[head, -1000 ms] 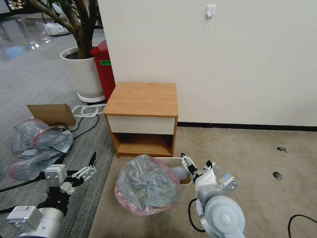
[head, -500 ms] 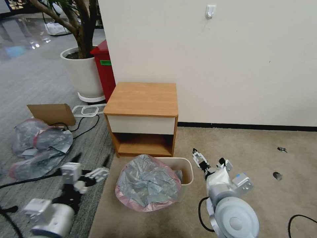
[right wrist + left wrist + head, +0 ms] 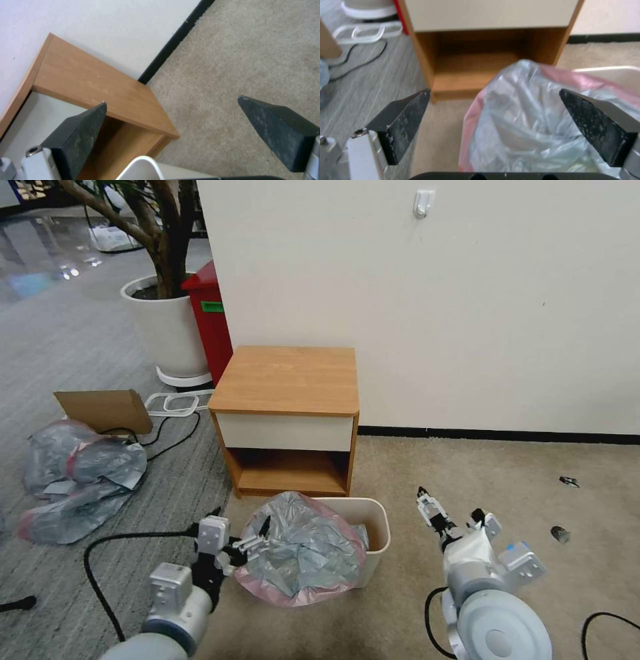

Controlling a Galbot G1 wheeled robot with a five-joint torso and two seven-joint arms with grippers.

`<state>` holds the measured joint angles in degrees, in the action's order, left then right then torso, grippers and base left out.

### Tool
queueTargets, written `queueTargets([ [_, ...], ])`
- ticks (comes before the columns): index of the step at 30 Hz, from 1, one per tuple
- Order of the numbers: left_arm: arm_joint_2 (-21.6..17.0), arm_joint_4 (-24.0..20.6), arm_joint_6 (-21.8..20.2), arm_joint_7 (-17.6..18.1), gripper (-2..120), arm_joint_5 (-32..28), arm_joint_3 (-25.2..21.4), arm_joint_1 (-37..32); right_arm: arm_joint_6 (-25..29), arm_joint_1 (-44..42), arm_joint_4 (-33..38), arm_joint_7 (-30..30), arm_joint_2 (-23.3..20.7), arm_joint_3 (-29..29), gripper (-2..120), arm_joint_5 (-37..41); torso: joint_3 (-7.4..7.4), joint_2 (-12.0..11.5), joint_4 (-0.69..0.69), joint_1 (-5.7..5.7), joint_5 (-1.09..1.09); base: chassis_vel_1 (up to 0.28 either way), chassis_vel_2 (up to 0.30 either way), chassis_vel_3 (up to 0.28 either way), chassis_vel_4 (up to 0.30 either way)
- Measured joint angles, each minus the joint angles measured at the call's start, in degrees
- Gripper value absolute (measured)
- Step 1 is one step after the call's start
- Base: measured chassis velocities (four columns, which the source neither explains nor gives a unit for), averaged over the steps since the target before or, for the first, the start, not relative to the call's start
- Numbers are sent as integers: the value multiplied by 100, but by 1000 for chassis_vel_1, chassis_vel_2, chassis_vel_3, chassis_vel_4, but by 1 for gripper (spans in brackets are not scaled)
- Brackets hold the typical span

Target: Pick up the garbage bag from the table and place it over the trash can.

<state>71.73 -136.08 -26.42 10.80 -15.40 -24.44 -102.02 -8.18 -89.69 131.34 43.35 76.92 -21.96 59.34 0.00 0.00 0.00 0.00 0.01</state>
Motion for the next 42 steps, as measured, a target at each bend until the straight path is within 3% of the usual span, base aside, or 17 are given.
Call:
queueTargets([
  [10, 82, 508, -220, 315, 86, -182, 138, 302, 65, -42, -71, -8, 12, -72, 100, 3, 0, 0, -1, 0, 0, 0, 0, 0, 0],
  [24, 183, 1055, -231, 395, 87, -214, 587, 641, 282, -24, -85, 8, -38, -81, 100, 122, 0, 0, -1, 0, -1, 0, 0, 0, 0],
  [42, -20, 1678, -229, 471, 87, -374, 1049, 1516, 330, 5, -189, 28, -9, 11, 100, -3, 0, 0, -1, 0, -1, 0, 0, 0, 0],
])
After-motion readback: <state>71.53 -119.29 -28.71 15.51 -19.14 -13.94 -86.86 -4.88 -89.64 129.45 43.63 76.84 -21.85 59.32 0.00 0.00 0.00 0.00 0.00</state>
